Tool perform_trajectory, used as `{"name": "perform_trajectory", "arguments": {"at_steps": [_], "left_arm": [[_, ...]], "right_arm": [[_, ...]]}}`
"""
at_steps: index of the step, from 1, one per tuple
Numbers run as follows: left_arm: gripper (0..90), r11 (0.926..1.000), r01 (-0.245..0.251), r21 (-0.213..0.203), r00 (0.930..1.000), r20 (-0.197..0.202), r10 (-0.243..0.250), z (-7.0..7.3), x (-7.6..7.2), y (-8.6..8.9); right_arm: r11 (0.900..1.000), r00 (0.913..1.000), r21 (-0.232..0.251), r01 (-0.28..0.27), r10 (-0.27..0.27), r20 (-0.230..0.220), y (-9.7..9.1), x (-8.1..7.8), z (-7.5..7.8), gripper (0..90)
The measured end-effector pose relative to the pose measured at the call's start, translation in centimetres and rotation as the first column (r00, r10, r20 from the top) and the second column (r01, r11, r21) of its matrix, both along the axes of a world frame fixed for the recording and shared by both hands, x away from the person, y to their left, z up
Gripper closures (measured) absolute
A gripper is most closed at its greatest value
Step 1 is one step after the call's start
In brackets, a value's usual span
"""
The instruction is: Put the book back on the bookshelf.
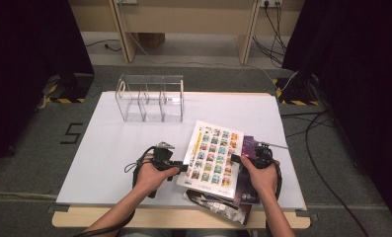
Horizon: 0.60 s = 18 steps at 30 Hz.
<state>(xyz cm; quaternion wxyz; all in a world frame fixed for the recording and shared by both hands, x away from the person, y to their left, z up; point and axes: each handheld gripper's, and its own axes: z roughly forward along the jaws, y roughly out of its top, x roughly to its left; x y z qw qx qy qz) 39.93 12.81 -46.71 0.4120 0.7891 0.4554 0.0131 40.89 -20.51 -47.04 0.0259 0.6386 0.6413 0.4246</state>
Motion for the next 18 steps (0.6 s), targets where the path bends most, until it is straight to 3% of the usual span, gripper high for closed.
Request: {"name": "perform_trajectory", "arguments": {"at_steps": [1,3,5,9,10,11,16,18], "left_arm": [[62.6,1.0000,-0.003,-0.001,1.0000,0.004,0.003,0.0,0.1,0.0],[60.4,1.0000,-0.009,-0.002,0.9999,0.010,0.009,0.0,0.2,-0.2],[58.8,0.9999,-0.013,-0.011,0.9999,0.001,0.013,-0.2,0.3,-0.5],[56.4,0.9996,-0.025,-0.014,0.9997,-0.006,0.025,-0.3,0.5,-0.7],[56.4,0.9994,-0.029,-0.017,0.9995,-0.011,0.029,-0.4,0.5,-0.7],[56.7,0.9994,-0.030,-0.018,0.9995,-0.014,0.029,-0.4,0.5,-0.7],[57.2,0.9994,-0.033,-0.003,0.9991,-0.027,0.033,-0.3,0.7,-0.8],[57.5,0.9994,-0.035,0.005,0.9988,-0.033,0.035,-0.3,0.8,-0.9]], "right_arm": [[0.9978,0.9994,-0.062,0.026,-0.024,0.025,-0.4,1.1,0.3,48.4],[0.9967,0.9989,-0.073,0.036,-0.033,0.033,-0.8,1.9,0.6,47.8],[0.9977,0.9985,-0.054,0.040,-0.038,0.039,-1.3,3.5,1.1,46.9],[0.9960,0.9992,-0.081,0.039,-0.038,0.010,-1.3,7.2,1.4,45.5],[0.9960,0.9992,-0.081,0.039,-0.038,0.010,-1.3,7.2,1.4,45.5],[0.9966,0.9989,-0.071,0.044,-0.045,-0.017,-1.4,8.3,1.0,44.8],[0.9976,0.9979,-0.033,0.060,-0.061,-0.020,-1.5,9.6,0.6,44.5],[0.9972,0.9978,-0.043,0.060,-0.061,-0.024,-1.2,10.0,0.7,44.0]]}}
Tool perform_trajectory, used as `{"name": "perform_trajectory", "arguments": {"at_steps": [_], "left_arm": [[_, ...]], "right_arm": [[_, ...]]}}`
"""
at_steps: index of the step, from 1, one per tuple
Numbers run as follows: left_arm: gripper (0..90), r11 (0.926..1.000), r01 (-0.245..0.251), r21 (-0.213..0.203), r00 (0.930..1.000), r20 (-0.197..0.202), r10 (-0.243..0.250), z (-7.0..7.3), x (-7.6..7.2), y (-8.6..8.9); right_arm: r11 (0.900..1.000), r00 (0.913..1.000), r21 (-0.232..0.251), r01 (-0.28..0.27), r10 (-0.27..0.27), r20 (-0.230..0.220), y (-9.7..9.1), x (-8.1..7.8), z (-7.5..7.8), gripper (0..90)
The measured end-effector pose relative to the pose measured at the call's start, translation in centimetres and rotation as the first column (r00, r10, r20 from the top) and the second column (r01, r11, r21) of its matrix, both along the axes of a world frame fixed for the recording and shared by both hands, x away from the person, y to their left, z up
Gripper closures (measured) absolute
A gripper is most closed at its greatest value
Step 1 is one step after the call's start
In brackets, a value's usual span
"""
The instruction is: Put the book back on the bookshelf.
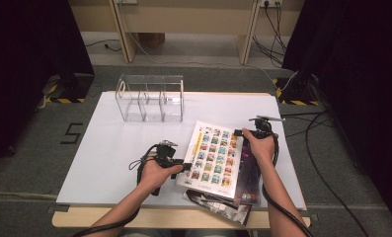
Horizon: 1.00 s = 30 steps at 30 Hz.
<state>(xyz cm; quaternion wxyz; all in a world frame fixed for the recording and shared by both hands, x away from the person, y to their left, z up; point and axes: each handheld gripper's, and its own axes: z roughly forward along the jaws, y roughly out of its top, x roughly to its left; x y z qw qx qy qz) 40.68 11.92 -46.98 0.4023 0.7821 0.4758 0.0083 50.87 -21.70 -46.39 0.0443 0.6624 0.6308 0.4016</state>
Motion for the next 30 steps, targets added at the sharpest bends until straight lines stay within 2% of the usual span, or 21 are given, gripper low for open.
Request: {"name": "perform_trajectory", "arguments": {"at_steps": [4,6,10,12,14,17,20,23,25,27,28,29,30], "left_arm": [[57.9,0.9999,0.002,0.013,1.0000,0.004,-0.002,0.0,0.0,-0.1],[58.5,0.9998,0.004,0.018,0.9999,0.012,-0.004,-0.1,0.0,-0.2],[58.8,0.9996,0.007,0.027,0.9999,0.015,-0.007,0.0,0.0,-0.2],[58.8,0.9995,0.008,0.031,0.9999,0.013,-0.008,0.0,0.0,-0.3],[59.0,0.9995,0.003,0.031,0.9999,0.014,-0.003,0.0,0.0,-0.3],[59.3,0.9992,0.000,0.041,0.9998,0.020,-0.001,0.0,-0.1,-0.4],[59.5,0.9989,-0.005,0.047,0.9997,0.024,0.004,0.0,-0.2,-0.5],[59.6,0.9983,-0.007,0.058,0.9994,0.036,0.005,0.0,-0.3,-0.5],[59.8,0.9981,-0.010,0.060,0.9993,0.036,0.008,-0.1,-0.3,-0.5],[60.3,0.9980,-0.014,0.061,0.9994,0.034,0.011,0.0,-0.3,-0.5],[60.5,0.9980,-0.013,0.062,0.9993,0.035,0.011,0.0,-0.3,-0.5],[60.6,0.9978,-0.012,0.065,0.9993,0.036,0.010,0.0,-0.3,-0.5],[60.5,0.9978,-0.011,0.066,0.9994,0.035,0.009,0.0,-0.3,-0.5]], "right_arm": [[0.9999,1.0000,0.015,-0.003,0.003,-0.007,-0.2,0.1,0.0,43.3],[0.9991,0.9998,0.041,0.002,-0.002,-0.020,-0.3,0.2,0.0,43.3],[0.9993,1.0000,0.038,-0.004,0.004,-0.006,-0.6,0.7,-0.2,42.7],[0.9992,1.0000,0.039,-0.001,0.001,0.001,-0.4,1.0,-0.8,42.8],[0.9982,0.9998,0.058,0.017,-0.018,0.011,-0.3,0.9,-1.1,45.3],[0.9986,0.9991,0.046,0.029,-0.030,0.028,-0.3,0.6,-0.4,50.4],[0.9985,0.9990,0.046,0.031,-0.033,0.032,-0.2,0.4,0.1,51.2],[0.9979,0.9973,0.054,0.036,-0.040,0.062,-0.3,-0.1,0.8,53.0],[0.9949,0.9957,0.087,0.051,-0.058,0.073,-0.3,-0.6,1.0,53.9],[0.9848,0.9945,0.156,0.077,-0.087,0.057,-0.6,-1.1,0.9,56.4],[0.9782,0.9947,0.190,0.084,-0.093,0.043,-0.8,-1.4,0.7,56.7],[0.9757,0.9965,0.206,0.075,-0.081,0.022,-1.0,-1.5,0.6,58.5],[0.9706,0.9986,0.235,0.053,-0.050,-0.019,-1.0,-1.8,0.3,58.5]]}}
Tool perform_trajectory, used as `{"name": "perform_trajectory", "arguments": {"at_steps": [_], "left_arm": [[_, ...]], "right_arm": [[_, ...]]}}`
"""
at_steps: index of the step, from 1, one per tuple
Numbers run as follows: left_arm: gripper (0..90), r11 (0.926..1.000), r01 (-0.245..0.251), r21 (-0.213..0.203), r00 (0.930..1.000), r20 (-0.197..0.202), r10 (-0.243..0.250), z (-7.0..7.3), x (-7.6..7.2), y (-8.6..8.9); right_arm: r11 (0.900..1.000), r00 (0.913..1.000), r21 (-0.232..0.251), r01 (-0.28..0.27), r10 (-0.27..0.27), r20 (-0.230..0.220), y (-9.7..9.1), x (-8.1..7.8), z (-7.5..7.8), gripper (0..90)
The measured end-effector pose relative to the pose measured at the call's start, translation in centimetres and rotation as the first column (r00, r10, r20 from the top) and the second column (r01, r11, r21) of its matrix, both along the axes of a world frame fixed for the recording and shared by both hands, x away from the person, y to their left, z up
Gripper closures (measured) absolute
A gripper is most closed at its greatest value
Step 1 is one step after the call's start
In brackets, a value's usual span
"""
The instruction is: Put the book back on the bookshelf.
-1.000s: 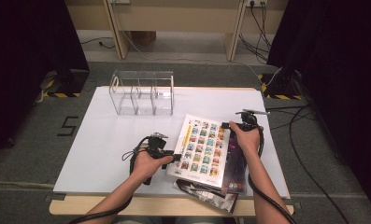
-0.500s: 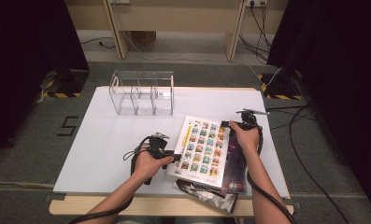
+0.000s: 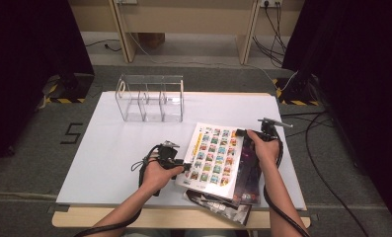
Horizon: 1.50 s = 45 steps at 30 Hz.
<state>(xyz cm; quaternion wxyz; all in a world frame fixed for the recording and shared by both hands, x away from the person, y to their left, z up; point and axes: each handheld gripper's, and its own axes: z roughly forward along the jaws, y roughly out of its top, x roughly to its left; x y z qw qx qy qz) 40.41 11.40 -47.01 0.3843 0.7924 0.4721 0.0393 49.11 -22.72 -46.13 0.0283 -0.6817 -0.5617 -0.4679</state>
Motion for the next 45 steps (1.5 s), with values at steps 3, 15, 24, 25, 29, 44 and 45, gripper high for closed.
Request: {"name": "perform_trajectory", "arguments": {"at_steps": [3,15,24,25,29,44,45], "left_arm": [[60.6,1.0000,-0.002,-0.002,1.0000,-0.001,0.002,0.0,0.0,0.0],[60.6,0.9999,-0.007,0.015,1.0000,0.006,0.007,0.1,-0.1,0.2],[60.2,0.9985,-0.028,-0.047,0.9990,0.034,0.029,0.6,-0.8,2.1],[60.0,0.9988,-0.027,-0.040,0.9986,0.045,0.029,0.8,-1.1,2.6],[59.2,0.9981,-0.047,-0.039,0.9952,0.084,0.050,1.6,-2.1,4.9],[57.3,0.9804,-0.188,-0.059,0.9644,0.178,0.195,0.4,-6.9,13.4],[56.5,0.9772,-0.204,-0.060,0.9596,0.186,0.211,0.1,-7.2,13.8]], "right_arm": [[0.9985,0.9982,0.030,-0.046,0.047,-0.039,0.3,-0.7,-1.1,56.3],[0.9888,0.9913,0.085,-0.122,0.126,-0.039,-0.1,-0.9,-0.8,68.1],[0.9842,0.9865,0.069,-0.163,0.162,0.027,1.1,-1.5,2.2,72.6],[0.9841,0.9861,0.068,-0.164,0.162,0.035,1.3,-1.6,2.5,72.8],[0.9833,0.9786,0.018,-0.181,0.179,0.103,2.7,-2.2,4.4,73.5],[0.9598,0.8828,-0.202,-0.194,0.261,0.390,9.5,-5.8,12.5,74.3],[0.9568,0.8666,-0.220,-0.191,0.269,0.420,10.4,-6.1,13.5,74.3]]}}
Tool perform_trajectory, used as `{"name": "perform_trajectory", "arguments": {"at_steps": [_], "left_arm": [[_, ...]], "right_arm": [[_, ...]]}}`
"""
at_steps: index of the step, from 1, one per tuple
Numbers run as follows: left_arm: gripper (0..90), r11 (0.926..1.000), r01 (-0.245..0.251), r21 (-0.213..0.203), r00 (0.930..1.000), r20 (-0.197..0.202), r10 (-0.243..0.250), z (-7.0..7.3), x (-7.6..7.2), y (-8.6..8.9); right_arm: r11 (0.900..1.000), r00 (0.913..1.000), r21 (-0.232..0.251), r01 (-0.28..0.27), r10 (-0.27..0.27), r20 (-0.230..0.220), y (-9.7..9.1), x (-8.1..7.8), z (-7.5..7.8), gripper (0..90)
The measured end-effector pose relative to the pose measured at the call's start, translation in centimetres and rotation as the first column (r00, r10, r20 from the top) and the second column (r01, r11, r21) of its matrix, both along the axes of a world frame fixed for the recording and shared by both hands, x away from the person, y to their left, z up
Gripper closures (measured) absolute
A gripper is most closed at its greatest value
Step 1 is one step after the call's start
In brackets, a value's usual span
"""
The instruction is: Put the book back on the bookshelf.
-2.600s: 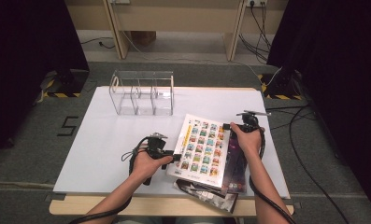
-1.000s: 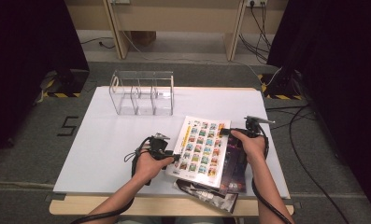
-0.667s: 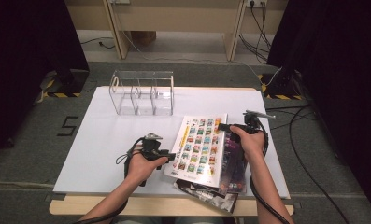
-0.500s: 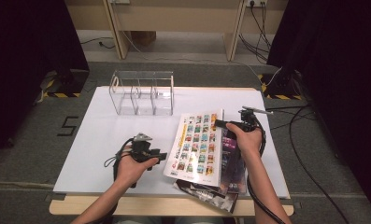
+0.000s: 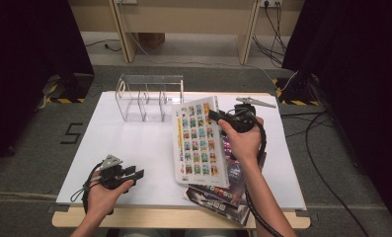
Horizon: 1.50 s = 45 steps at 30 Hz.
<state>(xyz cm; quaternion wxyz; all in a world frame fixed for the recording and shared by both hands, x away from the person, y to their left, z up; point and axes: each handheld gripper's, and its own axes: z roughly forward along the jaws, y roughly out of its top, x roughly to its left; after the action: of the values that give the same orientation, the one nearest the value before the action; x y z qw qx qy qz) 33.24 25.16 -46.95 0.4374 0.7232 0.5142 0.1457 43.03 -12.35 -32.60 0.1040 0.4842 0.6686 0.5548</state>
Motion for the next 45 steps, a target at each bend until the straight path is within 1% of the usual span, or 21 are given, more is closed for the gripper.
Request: {"name": "perform_trajectory", "arguments": {"at_steps": [1,3,5,6,9,12,15,17,20,23,24,27,30,31,32,34,35,37,39,41,45], "left_arm": [[56.5,0.9999,-0.015,0.005,0.9999,0.007,0.015,-0.3,-0.3,0.4],[55.7,0.9983,-0.052,0.026,0.9982,0.031,0.051,-0.9,-0.8,0.8],[55.5,0.9974,-0.069,-0.021,0.9971,0.032,0.070,-1.4,-1.1,1.0],[55.2,0.9964,-0.076,-0.038,0.9962,0.041,0.077,-1.5,-1.2,1.1],[54.4,0.9972,-0.067,-0.035,0.9942,0.082,0.069,-1.5,-1.5,1.1],[54.2,0.9964,-0.071,-0.047,0.9919,0.103,0.075,-1.7,-1.6,1.2],[54.2,0.9969,-0.064,-0.045,0.9926,0.101,0.068,-2.1,-1.8,1.2],[54.2,0.9969,-0.062,-0.049,0.9926,0.102,0.067,-2.2,-1.9,1.2],[54.2,0.9966,-0.065,-0.051,0.9922,0.103,0.070,-2.3,-2.0,1.2],[54.2,0.9965,-0.064,-0.053,0.9918,0.107,0.070,-2.3,-2.0,1.3],[54.2,0.9966,-0.063,-0.053,0.9918,0.108,0.068,-2.3,-2.1,1.3],[54.2,0.9962,-0.066,-0.057,0.9915,0.108,0.072,-2.4,-2.1,1.3],[54.1,0.9966,-0.064,-0.052,0.9920,0.106,0.069,-2.5,-2.2,1.3],[54.1,0.9966,-0.062,-0.054,0.9921,0.106,0.068,-2.5,-2.2,1.3],[54.1,0.9966,-0.061,-0.055,0.9920,0.107,0.066,-2.6,-2.1,1.2],[54.0,0.9970,-0.055,-0.056,0.9925,0.106,0.060,-2.6,-2.1,1.1],[54.0,0.9970,-0.053,-0.056,0.9926,0.106,0.059,-2.7,-2.1,1.1],[54.0,0.9973,-0.048,-0.056,0.9930,0.106,0.054,-2.7,-2.1,1.0],[54.1,0.9974,-0.043,-0.058,0.9930,0.108,0.049,-2.8,-2.2,0.9],[54.1,0.9977,-0.038,-0.057,0.9933,0.107,0.044,-2.8,-2.2,0.9],[54.1,0.9976,-0.036,-0.060,0.9928,0.112,0.043,-2.8,-2.2,0.9]], "right_arm": [[1.0000,1.0000,0.000,0.000,0.000,0.000,0.0,0.0,0.0,74.3],[0.9999,0.9994,-0.009,-0.005,0.005,0.035,0.9,-0.1,0.9,74.4],[0.9998,0.9978,-0.017,-0.005,0.006,0.067,1.9,-0.1,1.7,74.3],[0.9999,0.9974,-0.016,-0.006,0.007,0.071,2.3,0.1,2.0,74.4],[0.9999,0.9958,-0.014,0.004,-0.003,0.091,3.7,0.8,2.6,74.4],[0.9997,0.9925,-0.019,0.013,-0.011,0.122,4.9,1.3,3.1,74.4],[0.9993,0.9906,-0.015,0.035,-0.033,0.133,5.7,2.0,3.4,74.4],[0.9990,0.9887,0.000,0.045,-0.045,0.143,6.4,2.5,3.6,74.4],[0.9990,0.9874,0.008,0.043,-0.044,0.152,7.4,3.2,4.0,74.4],[0.9990,0.9872,0.000,0.044,-0.043,0.154,8.2,3.9,4.5,74.4],[0.9990,0.9873,-0.001,0.045,-0.045,0.153,8.6,4.6,4.7,74.4],[0.9988,0.9874,0.000,0.050,-0.049,0.151,8.9,5.3,4.8,74.4],[0.9972,0.9853,-0.008,0.075,-0.073,0.154,9.1,6.3,5.0,74.4],[0.9962,0.9843,-0.010,0.087,-0.084,0.155,9.2,6.6,5.1,74.4],[0.9923,0.9780,-0.038,0.118,-0.110,0.177,9.4,6.9,5.1,74.4],[0.9857,0.9701,-0.079,0.149,-0.130,0.205,9.9,7.1,5.2,74.4],[0.9857,0.9701,-0.079,0.149,-0.130,0.205,9.9,7.1,5.2,74.4],[0.9773,0.9634,-0.111,0.180,-0.153,0.220,10.3,7.5,4.9,74.3],[0.9754,0.9628,-0.110,0.191,-0.164,0.215,10.4,7.6,4.8,74.3],[0.9717,0.9589,-0.105,0.211,-0.185,0.215,10.7,7.7,4.6,74.4],[0.9706,0.9582,-0.112,0.213,-0.185,0.218,11.7,8.1,4.6,74.3]]}}
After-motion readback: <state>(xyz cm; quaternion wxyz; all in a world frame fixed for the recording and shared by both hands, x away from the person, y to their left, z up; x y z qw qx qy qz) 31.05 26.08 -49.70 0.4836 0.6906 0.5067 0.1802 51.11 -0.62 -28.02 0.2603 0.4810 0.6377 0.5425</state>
